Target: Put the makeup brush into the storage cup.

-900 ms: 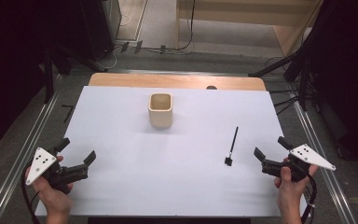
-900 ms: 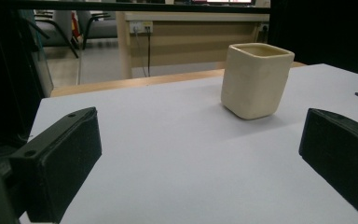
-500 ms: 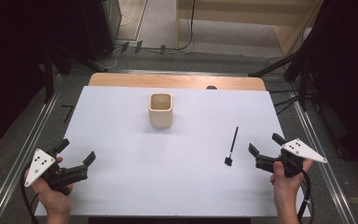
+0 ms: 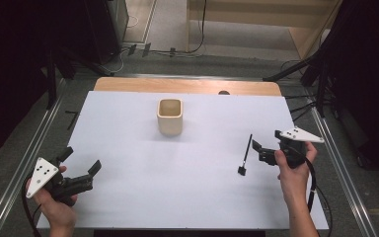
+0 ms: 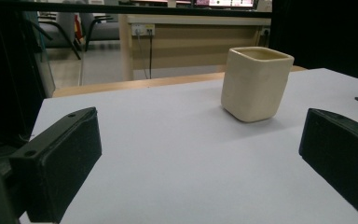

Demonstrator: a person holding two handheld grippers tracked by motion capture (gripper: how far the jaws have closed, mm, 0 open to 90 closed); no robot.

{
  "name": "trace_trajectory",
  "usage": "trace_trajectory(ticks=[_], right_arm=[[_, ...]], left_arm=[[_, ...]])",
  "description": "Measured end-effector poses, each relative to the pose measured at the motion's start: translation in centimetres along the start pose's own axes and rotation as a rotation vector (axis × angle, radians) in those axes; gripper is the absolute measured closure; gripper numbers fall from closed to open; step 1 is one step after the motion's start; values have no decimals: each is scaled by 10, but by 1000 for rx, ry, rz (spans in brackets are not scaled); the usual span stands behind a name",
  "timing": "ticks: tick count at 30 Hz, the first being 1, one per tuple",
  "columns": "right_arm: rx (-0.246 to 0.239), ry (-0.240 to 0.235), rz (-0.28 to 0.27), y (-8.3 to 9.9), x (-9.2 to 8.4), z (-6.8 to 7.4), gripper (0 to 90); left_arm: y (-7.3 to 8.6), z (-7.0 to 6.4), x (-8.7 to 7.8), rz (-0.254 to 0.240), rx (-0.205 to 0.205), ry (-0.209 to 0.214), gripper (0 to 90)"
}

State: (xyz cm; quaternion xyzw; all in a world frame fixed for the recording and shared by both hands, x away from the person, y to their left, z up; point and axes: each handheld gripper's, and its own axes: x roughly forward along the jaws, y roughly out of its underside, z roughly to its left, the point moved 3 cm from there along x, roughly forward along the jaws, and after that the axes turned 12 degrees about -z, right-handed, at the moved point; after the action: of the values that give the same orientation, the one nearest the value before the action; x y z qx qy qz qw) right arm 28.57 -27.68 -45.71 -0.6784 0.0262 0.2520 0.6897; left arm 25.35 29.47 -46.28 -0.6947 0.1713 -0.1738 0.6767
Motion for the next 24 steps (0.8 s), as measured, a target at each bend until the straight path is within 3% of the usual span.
trace_trajectory(ticks=[5,9,12,19,24], right_arm=[[11,4,98,-1,18,3,134],[26,18,134,0,25,3,134],[63,46,193,2,34,0,135],[72,65,288,9,45,0,135],[66,71,326,9,50,1,134]], left_arm=[[0,-1,0,2,4,2,0],[0,-1,0,-2,2,2,0],[0,-1,0,-1,6,-2,0],[0,-1,0,3,12,0,0],[0,-3,1,8,20,-3,0]])
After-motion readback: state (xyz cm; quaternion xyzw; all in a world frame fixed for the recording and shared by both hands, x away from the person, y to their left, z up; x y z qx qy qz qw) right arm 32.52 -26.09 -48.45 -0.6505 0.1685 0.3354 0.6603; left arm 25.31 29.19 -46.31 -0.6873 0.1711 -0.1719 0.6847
